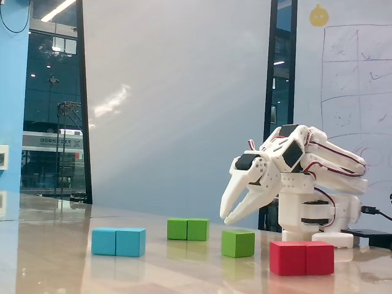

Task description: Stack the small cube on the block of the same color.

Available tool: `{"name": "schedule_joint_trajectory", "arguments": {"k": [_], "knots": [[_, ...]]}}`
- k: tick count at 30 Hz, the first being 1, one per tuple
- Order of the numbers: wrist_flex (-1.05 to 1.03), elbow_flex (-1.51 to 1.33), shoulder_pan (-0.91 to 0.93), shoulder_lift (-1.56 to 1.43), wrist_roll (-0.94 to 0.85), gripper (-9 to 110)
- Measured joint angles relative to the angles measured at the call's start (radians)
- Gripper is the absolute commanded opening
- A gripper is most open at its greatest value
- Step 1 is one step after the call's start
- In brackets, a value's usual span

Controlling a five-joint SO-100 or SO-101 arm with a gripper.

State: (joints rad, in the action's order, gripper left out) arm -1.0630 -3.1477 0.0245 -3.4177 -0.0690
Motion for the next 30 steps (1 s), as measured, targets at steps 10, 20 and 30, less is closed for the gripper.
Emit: {"name": "schedule_joint_trajectory", "arguments": {"k": [10, 20, 30], "knots": [[0.003, 0.255, 0.014, 0.163, 0.000, 3], [0.003, 0.744, 0.014, 0.684, 0.000, 3], [-0.135, 0.850, -0.133, 0.996, 0.000, 3]]}}
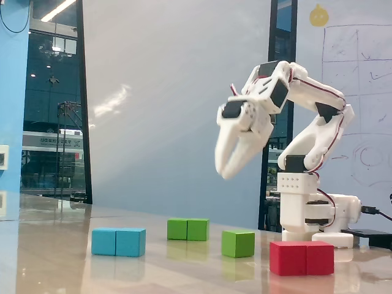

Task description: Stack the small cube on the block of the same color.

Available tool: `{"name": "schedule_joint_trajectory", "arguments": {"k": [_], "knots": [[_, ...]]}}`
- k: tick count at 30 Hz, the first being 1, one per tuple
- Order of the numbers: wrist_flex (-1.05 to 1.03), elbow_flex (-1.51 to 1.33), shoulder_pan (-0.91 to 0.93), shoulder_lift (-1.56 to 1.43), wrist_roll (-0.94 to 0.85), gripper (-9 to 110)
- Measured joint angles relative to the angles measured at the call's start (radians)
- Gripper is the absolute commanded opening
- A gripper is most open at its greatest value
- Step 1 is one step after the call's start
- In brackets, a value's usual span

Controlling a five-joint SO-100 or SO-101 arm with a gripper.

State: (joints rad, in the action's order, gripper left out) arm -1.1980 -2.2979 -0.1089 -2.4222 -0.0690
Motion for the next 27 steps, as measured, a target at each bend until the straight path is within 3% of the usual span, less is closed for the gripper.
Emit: {"name": "schedule_joint_trajectory", "arguments": {"k": [9, 20, 27], "knots": [[-0.198, 0.000, -0.012, 0.110, 0.000, 3], [-0.195, 0.002, -0.023, 0.189, 0.000, 4], [-0.186, 0.002, -0.025, 0.219, 0.000, 16]]}}
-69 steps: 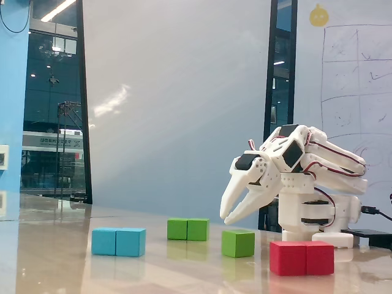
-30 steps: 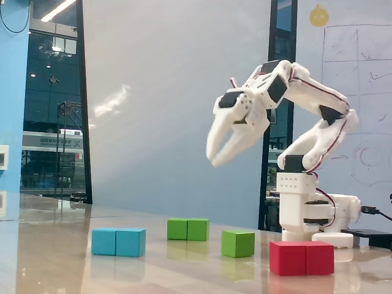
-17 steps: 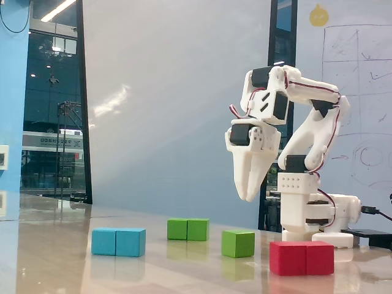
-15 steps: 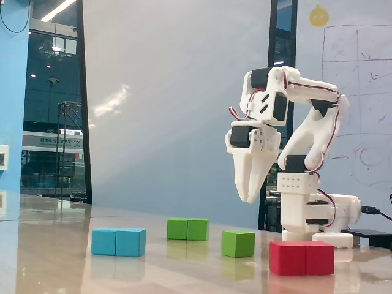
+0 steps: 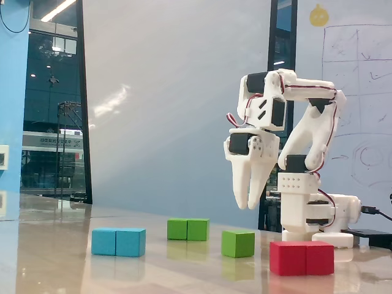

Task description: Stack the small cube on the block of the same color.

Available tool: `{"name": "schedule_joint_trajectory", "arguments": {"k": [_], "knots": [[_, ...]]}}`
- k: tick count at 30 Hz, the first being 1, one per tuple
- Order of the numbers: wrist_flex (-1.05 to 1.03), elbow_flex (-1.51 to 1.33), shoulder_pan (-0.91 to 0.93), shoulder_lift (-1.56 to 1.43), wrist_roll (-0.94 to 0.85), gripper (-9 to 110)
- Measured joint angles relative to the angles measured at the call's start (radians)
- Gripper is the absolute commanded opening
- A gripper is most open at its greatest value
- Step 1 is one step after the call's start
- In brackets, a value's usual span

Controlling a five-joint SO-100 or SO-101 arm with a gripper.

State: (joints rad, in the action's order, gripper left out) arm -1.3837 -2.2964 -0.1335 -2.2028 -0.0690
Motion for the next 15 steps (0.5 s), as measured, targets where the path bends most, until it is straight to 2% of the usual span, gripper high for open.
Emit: {"name": "schedule_joint_trajectory", "arguments": {"k": [8, 15], "knots": [[0.000, 0.000, 0.000, 0.043, 0.000, 30], [0.000, 0.000, 0.000, 0.084, 0.000, 32]]}}
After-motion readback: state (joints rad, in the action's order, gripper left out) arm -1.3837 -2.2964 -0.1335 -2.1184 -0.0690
